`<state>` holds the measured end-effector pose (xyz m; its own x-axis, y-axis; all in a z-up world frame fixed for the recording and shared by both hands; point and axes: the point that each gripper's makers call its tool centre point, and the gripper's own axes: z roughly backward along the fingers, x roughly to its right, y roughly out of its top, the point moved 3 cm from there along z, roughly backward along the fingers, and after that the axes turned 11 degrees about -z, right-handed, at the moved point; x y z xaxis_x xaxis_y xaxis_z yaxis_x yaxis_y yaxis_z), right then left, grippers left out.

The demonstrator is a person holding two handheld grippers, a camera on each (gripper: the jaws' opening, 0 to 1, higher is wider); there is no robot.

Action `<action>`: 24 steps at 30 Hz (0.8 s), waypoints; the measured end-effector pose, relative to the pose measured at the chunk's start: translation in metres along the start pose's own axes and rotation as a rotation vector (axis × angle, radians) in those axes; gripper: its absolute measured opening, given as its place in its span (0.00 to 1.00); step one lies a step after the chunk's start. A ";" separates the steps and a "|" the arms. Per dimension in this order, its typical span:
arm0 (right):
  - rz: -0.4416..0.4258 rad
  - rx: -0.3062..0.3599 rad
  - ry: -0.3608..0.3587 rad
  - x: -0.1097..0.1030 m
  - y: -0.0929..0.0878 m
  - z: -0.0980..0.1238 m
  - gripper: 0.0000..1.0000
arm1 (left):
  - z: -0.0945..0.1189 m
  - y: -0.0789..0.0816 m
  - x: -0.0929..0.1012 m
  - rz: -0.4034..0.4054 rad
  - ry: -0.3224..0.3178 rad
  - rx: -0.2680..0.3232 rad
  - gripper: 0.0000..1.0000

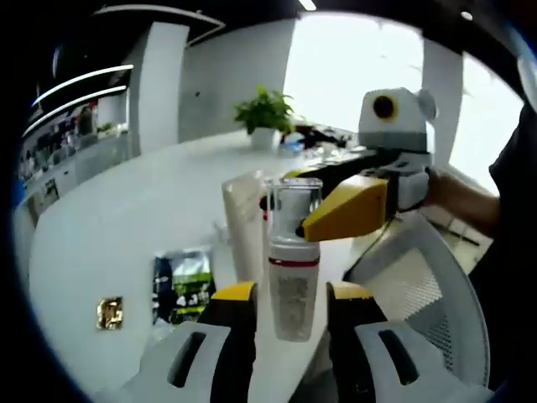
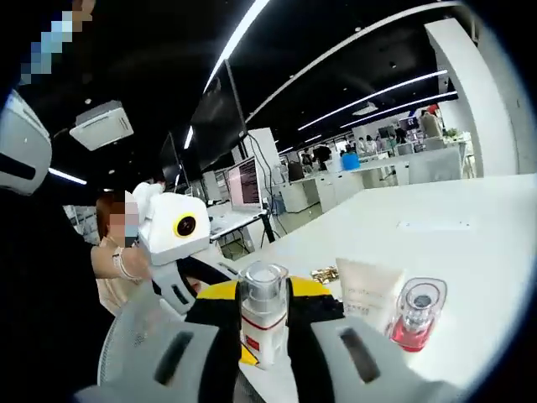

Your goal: Arrange the skincare products in the storage area until every visible bottle or jar stands upright without overlapping.

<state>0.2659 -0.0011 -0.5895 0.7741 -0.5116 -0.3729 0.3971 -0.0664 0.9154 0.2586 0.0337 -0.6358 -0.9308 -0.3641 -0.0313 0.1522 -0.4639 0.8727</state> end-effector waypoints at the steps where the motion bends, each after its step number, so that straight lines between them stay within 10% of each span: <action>1: 0.002 0.000 -0.004 0.001 -0.001 -0.001 0.19 | -0.001 -0.001 0.000 -0.002 -0.002 -0.005 0.28; 24: 0.093 -0.151 -0.053 0.024 -0.037 -0.011 0.19 | -0.034 -0.034 -0.006 -0.100 -0.015 -0.132 0.16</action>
<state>0.2751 -0.0011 -0.6343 0.7856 -0.5542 -0.2752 0.3971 0.1105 0.9111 0.2707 0.0244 -0.6823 -0.9481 -0.2994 -0.1069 0.0998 -0.5997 0.7940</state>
